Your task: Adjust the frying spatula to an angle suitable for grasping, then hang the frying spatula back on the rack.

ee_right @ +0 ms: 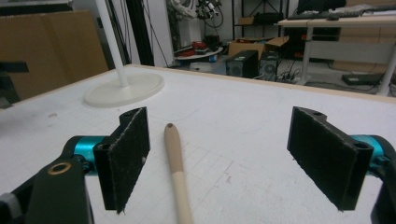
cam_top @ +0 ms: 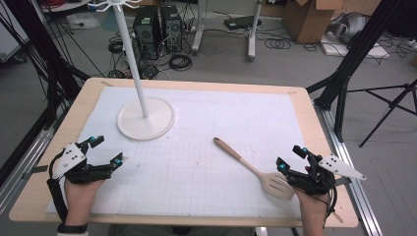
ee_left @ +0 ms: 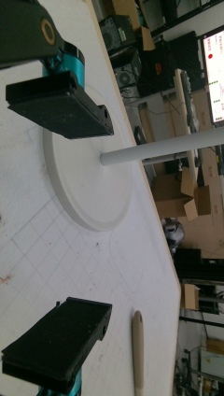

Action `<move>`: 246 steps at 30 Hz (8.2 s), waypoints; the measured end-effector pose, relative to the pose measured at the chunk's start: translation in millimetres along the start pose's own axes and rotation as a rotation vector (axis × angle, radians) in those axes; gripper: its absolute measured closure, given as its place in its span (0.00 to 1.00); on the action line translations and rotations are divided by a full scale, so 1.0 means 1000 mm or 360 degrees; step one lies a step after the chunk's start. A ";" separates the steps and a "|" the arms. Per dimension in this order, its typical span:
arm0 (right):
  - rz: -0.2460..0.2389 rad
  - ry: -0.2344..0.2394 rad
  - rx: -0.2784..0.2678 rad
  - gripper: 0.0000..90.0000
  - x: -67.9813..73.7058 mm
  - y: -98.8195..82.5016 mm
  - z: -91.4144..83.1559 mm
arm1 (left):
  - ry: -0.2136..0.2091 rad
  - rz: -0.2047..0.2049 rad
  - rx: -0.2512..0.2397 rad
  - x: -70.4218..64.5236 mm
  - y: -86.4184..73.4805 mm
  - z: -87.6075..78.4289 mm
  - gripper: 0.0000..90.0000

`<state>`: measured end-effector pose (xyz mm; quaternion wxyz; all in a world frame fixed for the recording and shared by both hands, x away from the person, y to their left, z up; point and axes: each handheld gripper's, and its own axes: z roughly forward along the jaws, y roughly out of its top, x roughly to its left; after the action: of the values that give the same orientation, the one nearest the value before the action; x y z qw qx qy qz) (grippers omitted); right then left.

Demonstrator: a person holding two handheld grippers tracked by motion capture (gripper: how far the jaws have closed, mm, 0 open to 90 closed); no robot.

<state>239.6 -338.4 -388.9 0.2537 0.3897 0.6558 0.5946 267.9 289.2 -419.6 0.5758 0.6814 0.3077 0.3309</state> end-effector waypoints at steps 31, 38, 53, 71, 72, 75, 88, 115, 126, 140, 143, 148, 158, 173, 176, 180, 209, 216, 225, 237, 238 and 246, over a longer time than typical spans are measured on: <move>-0.0072 0.0108 0.0242 0.24 0.012 0.018 0.034 | -0.0092 -0.0070 0.0026 0.001 0.001 0.000 0.14; -0.0143 0.0135 0.0432 0.30 0.018 0.020 0.054 | -0.0101 -0.0069 0.0041 0.001 0.000 0.001 0.14; -0.0299 0.0114 0.0860 0.35 0.032 0.016 0.090 | -0.0105 -0.0072 0.0062 0.001 -0.001 0.002 0.14; -0.0376 0.0094 0.1313 0.52 0.032 -0.003 0.117 | -0.0111 -0.0070 0.0090 0.001 -0.003 0.003 0.14; -0.0379 0.0093 0.1335 0.52 0.032 -0.004 0.118 | -0.0114 -0.0065 0.0090 0.001 -0.003 0.003 0.14; -0.0378 0.0102 0.1383 0.55 0.032 -0.007 0.122 | -0.0117 -0.0069 0.0090 0.001 -0.002 0.003 0.14; -0.0312 0.0095 0.1500 0.64 0.026 -0.010 0.129 | -0.0135 -0.0084 0.0082 0.000 -0.001 0.004 0.14; -0.0311 0.0110 0.1636 0.79 0.031 -0.005 0.138 | -0.0161 -0.0075 0.0110 -0.006 -0.001 0.007 0.14; -0.0314 0.0134 0.1584 0.86 0.028 -0.007 0.135 | -0.0158 -0.0077 0.0107 -0.005 -0.001 0.007 0.14; -0.0322 0.0155 0.1729 0.84 0.029 -0.001 0.147 | -0.0167 -0.0094 0.0113 -0.001 -0.003 0.006 0.14; -0.0332 0.0157 0.1722 0.86 0.028 -0.001 0.146 | -0.0177 -0.0088 0.0114 -0.002 -0.002 0.008 0.14; -0.0349 0.0139 0.1653 0.86 0.030 -0.003 0.140 | -0.0192 -0.0090 0.0114 -0.002 -0.002 0.010 0.14; -0.0265 0.0199 0.1295 0.86 0.026 0.010 0.109 | -0.0192 -0.0085 0.0107 -0.004 0.000 0.013 0.14; -0.0272 0.0298 0.0887 0.86 0.043 0.028 0.087 | -0.0185 -0.0116 0.0011 -0.003 0.008 0.004 0.14; -0.0272 0.0313 0.0804 0.86 0.046 0.031 0.084 | -0.0199 -0.0119 -0.0012 -0.005 0.011 0.004 0.14; -0.0265 0.0327 0.0691 0.86 0.048 0.035 0.079 | -0.0217 -0.0127 -0.0050 -0.009 0.016 0.002 0.15; -0.0427 0.0314 0.0232 0.86 0.114 0.044 0.088 | -0.0412 -0.0135 -0.0323 -0.061 0.067 0.024 0.16; -0.0419 0.0240 0.0158 0.86 0.127 0.044 0.093 | -0.0418 -0.0143 -0.0327 -0.075 0.076 0.035 0.17; -0.0437 0.0233 0.0101 0.86 0.143 0.041 0.100 | -0.0453 -0.0177 -0.0345 -0.093 0.085 0.051 0.21; -0.0454 0.0303 0.0093 0.86 0.158 0.037 0.111 | -0.0544 -0.0161 -0.0353 -0.125 0.100 0.078 0.35; -0.0459 0.0305 0.0090 0.86 0.159 0.036 0.112 | -0.0540 -0.0163 -0.0362 -0.127 0.101 0.080 0.36; -0.0455 0.0298 0.0089 0.86 0.165 0.035 0.114 | -0.0537 -0.0191 -0.0383 -0.141 0.108 0.091 0.42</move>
<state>244.1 -138.4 -351.6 0.2627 0.2423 0.7417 0.5676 262.0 107.7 -337.1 0.7150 0.6339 0.2054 0.2116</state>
